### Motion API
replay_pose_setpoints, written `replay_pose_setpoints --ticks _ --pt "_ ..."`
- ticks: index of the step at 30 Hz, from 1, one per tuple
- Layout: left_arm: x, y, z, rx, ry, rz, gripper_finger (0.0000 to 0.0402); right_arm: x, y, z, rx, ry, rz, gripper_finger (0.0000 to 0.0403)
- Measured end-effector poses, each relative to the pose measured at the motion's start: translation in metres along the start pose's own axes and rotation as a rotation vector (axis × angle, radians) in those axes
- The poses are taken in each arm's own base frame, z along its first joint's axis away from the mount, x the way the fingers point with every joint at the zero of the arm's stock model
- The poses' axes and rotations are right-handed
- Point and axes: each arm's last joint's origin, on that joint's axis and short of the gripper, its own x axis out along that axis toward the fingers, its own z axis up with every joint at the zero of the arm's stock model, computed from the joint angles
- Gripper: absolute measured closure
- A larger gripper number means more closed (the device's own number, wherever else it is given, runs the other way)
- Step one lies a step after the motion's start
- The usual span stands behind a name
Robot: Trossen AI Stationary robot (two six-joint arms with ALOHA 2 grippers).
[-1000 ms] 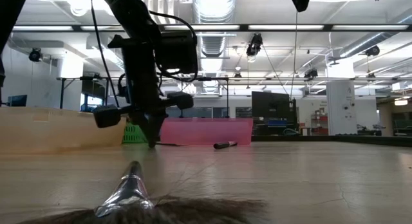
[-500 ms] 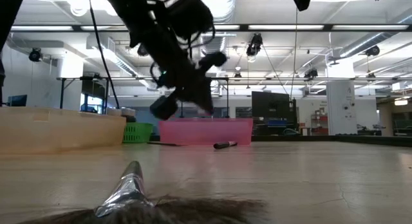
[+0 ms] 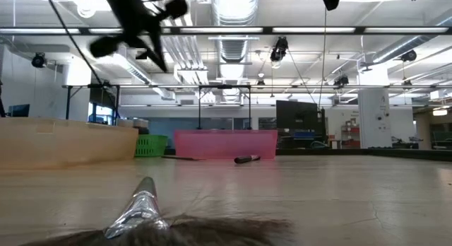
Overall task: Pick & Place Paint Supplies
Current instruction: Put the black paintbrush into the orange bin
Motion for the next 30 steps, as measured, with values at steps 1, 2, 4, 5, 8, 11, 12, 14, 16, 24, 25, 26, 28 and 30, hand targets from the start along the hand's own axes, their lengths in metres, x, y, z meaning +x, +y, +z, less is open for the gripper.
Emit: replay_pose_setpoints --ticks 1,2,4,5,8,11,12,14,16,24,25,26,28,30 --pt "-0.010 0.005 0.004 0.026 0.038 0.009 0.0401 0.000 0.000 0.001 -0.002 -0.007 0.001 0.0196" --pt "-0.018 0.012 0.007 0.043 0.076 0.033 0.0401 0.000 0.000 0.001 -0.003 -0.012 0.001 0.0196" --pt "-0.035 0.027 0.014 0.056 0.137 0.097 0.0401 0.000 0.000 0.002 -0.006 -0.019 0.002 0.0196" --pt "-0.042 0.035 0.017 0.055 0.163 0.133 0.0401 0.000 0.000 0.002 -0.007 -0.025 0.004 0.0196" --pt "-0.058 0.053 0.023 0.067 0.252 0.223 0.0401 0.000 0.000 0.003 -0.010 -0.035 0.002 0.0196" --pt "-0.066 0.066 0.024 0.127 0.359 0.295 0.0401 0.000 0.000 0.003 -0.010 -0.040 -0.023 0.0196" --pt "-0.066 0.069 0.024 0.147 0.388 0.318 0.0401 0.000 0.000 0.003 -0.010 -0.041 -0.023 0.0196" --pt "-0.064 0.074 0.022 0.194 0.429 0.358 0.0401 0.000 -0.001 0.004 -0.010 -0.047 -0.041 0.0196" --pt "-0.060 0.080 0.019 0.239 0.455 0.381 0.0401 0.000 -0.001 0.004 -0.009 -0.054 -0.057 0.0196" --pt "-0.024 0.113 -0.001 0.336 0.564 0.465 0.0401 0.003 -0.004 0.004 0.012 -0.066 -0.107 0.0196" --pt "-0.020 0.116 -0.002 0.341 0.566 0.470 0.0401 0.004 -0.004 0.004 0.017 -0.068 -0.117 0.0196" --pt "-0.016 0.119 -0.004 0.343 0.566 0.470 0.0401 0.004 -0.004 0.004 0.025 -0.067 -0.120 0.0196" --pt "-0.011 0.123 -0.006 0.356 0.570 0.464 0.0401 0.005 -0.005 0.004 0.036 -0.064 -0.124 0.0196" --pt "-0.007 0.128 -0.008 0.361 0.572 0.474 0.0396 0.005 -0.005 0.004 0.039 -0.064 -0.124 0.0196"
